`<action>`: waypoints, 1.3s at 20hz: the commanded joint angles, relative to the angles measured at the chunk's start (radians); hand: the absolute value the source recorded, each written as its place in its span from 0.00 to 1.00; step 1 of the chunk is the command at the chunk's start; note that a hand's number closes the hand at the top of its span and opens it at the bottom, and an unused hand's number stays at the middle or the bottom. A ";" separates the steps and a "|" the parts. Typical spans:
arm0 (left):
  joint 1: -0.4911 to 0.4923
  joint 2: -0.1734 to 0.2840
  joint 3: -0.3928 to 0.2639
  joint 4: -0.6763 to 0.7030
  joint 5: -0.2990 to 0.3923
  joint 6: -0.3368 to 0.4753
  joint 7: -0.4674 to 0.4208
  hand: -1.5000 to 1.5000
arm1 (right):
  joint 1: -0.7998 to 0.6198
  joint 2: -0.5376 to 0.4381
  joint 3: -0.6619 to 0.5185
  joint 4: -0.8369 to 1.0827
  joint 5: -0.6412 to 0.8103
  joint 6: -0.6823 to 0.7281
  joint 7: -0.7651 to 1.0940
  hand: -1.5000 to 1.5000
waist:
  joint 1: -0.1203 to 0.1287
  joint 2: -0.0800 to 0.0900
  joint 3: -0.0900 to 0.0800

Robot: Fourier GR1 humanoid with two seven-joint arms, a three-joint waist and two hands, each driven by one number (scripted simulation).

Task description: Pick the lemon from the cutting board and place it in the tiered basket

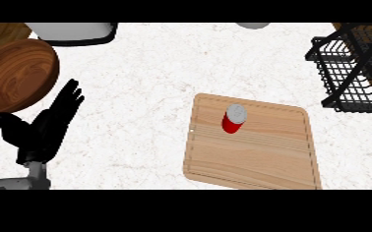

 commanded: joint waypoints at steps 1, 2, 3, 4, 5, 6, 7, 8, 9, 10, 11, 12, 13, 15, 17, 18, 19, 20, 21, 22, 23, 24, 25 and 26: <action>-0.007 -0.001 0.004 -0.003 0.004 0.001 0.002 0.50 | -0.045 -0.037 -0.130 0.099 -0.187 0.075 -0.216 1.00 | 0.004 0.006 -0.002; 0.002 -0.001 -0.002 0.004 -0.005 0.002 0.000 0.50 | -0.045 -0.070 -0.167 0.129 -0.236 0.127 -0.277 1.00 | -0.005 0.004 -0.006; 0.003 -0.009 -0.014 -0.001 -0.008 -0.003 -0.007 0.50 | -0.052 -0.091 -0.186 0.173 -0.256 0.164 -0.308 1.00 | 0.007 0.010 -0.006; 0.013 0.004 -0.010 -0.012 -0.008 -0.013 -0.014 0.50 | -0.046 -0.118 -0.206 0.215 -0.279 0.205 -0.357 1.00 | 0.019 0.009 -0.007; -0.004 -0.004 -0.013 -0.010 -0.012 0.001 0.001 0.50 | -0.063 -0.164 -0.229 0.241 -0.311 0.269 -0.399 1.00 | 0.016 0.011 -0.009; -0.013 0.000 -0.006 -0.011 -0.003 -0.006 0.002 0.50 | -0.064 -0.185 -0.239 0.294 -0.322 0.306 -0.437 1.00 | 0.030 0.017 -0.009; -0.005 0.000 -0.013 -0.026 -0.005 -0.015 -0.010 0.50 | -0.059 -0.217 -0.251 0.342 -0.329 0.349 -0.483 1.00 | 0.041 0.016 -0.010; -0.021 0.011 -0.009 -0.033 0.001 -0.020 0.010 0.50 | -0.072 -0.250 -0.262 0.386 -0.337 0.387 -0.510 1.00 | 0.050 0.019 -0.011; -0.019 -0.008 -0.039 -0.027 -0.021 -0.013 0.004 0.50 | -0.075 -0.276 -0.256 0.422 -0.329 0.420 -0.571 1.00 | 0.054 0.021 -0.012; -0.040 -0.003 -0.022 -0.024 -0.009 -0.010 0.019 0.50 | -0.089 -0.328 -0.260 0.449 -0.338 0.470 -0.579 1.00 | 0.056 0.022 -0.013; -0.030 -0.002 -0.034 -0.034 -0.009 -0.020 0.026 0.50 | -0.087 -0.303 -0.241 0.490 -0.321 0.445 -0.632 1.00 | 0.071 0.022 -0.013; -0.030 -0.007 -0.027 -0.025 -0.009 -0.018 0.008 0.50 | -0.077 -0.322 -0.246 0.523 -0.334 0.478 -0.656 1.00 | 0.064 0.021 -0.013; -0.060 -0.016 -0.032 0.015 -0.025 -0.009 0.008 0.50 | -0.117 -0.324 -0.223 0.538 -0.327 0.472 -0.664 1.00 | 0.069 0.024 -0.015; -0.045 0.011 -0.020 -0.028 0.012 -0.045 0.045 0.50 | -0.145 -0.363 -0.208 0.566 -0.326 0.490 -0.674 1.00 | 0.082 0.020 -0.016; -0.058 0.009 -0.020 0.002 -0.002 -0.051 0.013 0.50 | -0.185 -0.356 -0.173 0.604 -0.313 0.471 -0.669 1.00 | 0.088 0.023 -0.017; -0.048 -0.019 -0.041 -0.014 -0.014 -0.032 0.010 0.50 | -0.202 -0.360 -0.151 0.604 -0.308 0.479 -0.661 1.00 | 0.089 0.021 -0.017; -0.080 -0.028 -0.054 -0.014 -0.032 -0.007 0.047 0.50 | -0.219 -0.330 -0.124 0.611 -0.299 0.461 -0.654 1.00 | 0.084 0.021 -0.017; -0.042 -0.019 -0.038 -0.011 -0.021 -0.023 0.019 0.50 | -0.237 -0.353 -0.113 0.608 -0.304 0.490 -0.642 1.00 | 0.088 0.019 -0.018; -0.093 -0.049 -0.056 0.041 -0.053 0.001 0.004 0.50 | -0.292 -0.326 -0.078 0.606 -0.285 0.454 -0.593 1.00 | 0.087 0.023 -0.019; -0.061 -0.019 -0.031 0.013 -0.031 -0.025 0.007 0.50 | -0.284 -0.328 -0.085 0.607 -0.306 0.481 -0.611 1.00 | 0.076 0.016 -0.020; -0.056 -0.049 -0.059 0.017 -0.044 -0.013 0.002 0.50 | -0.330 -0.328 -0.061 0.620 -0.292 0.471 -0.575 1.00 | 0.086 0.018 -0.020; -0.088 -0.001 -0.008 0.010 0.012 -0.059 0.045 0.50 | -0.312 -0.282 -0.047 0.636 -0.278 0.424 -0.604 1.00 | 0.077 0.016 -0.019; -0.077 -0.033 -0.035 0.045 -0.031 -0.037 -0.005 0.50 | -0.353 -0.314 -0.030 0.634 -0.278 0.469 -0.577 1.00 | 0.076 0.017 -0.020; -0.060 -0.023 -0.026 0.044 -0.029 -0.049 -0.023 0.50 | -0.369 -0.290 -0.007 0.650 -0.258 0.437 -0.580 1.00 | 0.084 0.019 -0.020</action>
